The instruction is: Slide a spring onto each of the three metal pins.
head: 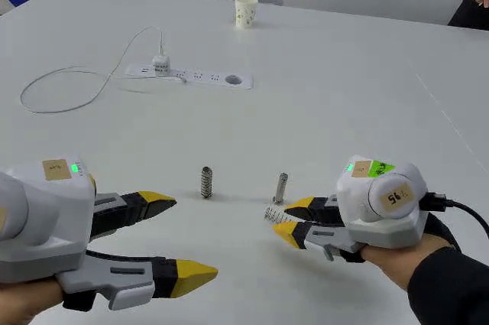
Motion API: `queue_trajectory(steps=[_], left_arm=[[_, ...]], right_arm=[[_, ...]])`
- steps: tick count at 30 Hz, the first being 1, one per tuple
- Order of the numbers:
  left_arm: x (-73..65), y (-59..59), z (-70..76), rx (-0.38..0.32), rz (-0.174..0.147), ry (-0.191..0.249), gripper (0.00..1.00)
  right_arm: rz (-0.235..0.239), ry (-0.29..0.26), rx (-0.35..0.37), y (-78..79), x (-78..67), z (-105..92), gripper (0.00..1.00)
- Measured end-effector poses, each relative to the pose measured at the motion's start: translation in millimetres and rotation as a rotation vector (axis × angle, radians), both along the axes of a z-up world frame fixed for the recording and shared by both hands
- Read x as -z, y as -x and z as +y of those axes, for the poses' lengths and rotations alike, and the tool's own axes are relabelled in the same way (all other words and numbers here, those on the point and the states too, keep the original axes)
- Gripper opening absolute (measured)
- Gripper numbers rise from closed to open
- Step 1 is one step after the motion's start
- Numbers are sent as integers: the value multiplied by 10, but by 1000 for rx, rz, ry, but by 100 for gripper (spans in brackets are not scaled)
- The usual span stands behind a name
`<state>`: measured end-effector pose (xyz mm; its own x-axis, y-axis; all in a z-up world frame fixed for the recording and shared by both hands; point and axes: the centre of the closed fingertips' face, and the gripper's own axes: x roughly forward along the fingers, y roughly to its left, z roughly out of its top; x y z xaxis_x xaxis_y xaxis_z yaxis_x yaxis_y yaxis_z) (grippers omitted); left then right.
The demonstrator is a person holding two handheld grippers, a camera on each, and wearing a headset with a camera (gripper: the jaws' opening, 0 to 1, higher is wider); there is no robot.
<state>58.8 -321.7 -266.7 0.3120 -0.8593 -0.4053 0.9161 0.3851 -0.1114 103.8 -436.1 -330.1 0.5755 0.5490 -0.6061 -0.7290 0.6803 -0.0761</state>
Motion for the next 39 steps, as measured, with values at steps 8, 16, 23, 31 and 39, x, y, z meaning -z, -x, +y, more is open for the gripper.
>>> queue_trajectory(steps=[8,16,23,31,39], left_arm=[[11,5,-8,2,4,-4,66],[22,-1,-5,-1,9,-6,65],[30,-4,-10,-1,11,-7,65],[35,4,-9,4,10,-15,64],[24,8,-47,29,-4,-27,63]], right_arm=[[29,11,33,-4,150,-131,19],[36,1,50,-20,180,-165,17],[39,-10,55,-6,179,-180,16],[40,-3,56,-1,179,-185,12],[29,11,31,31,65,-144,12]])
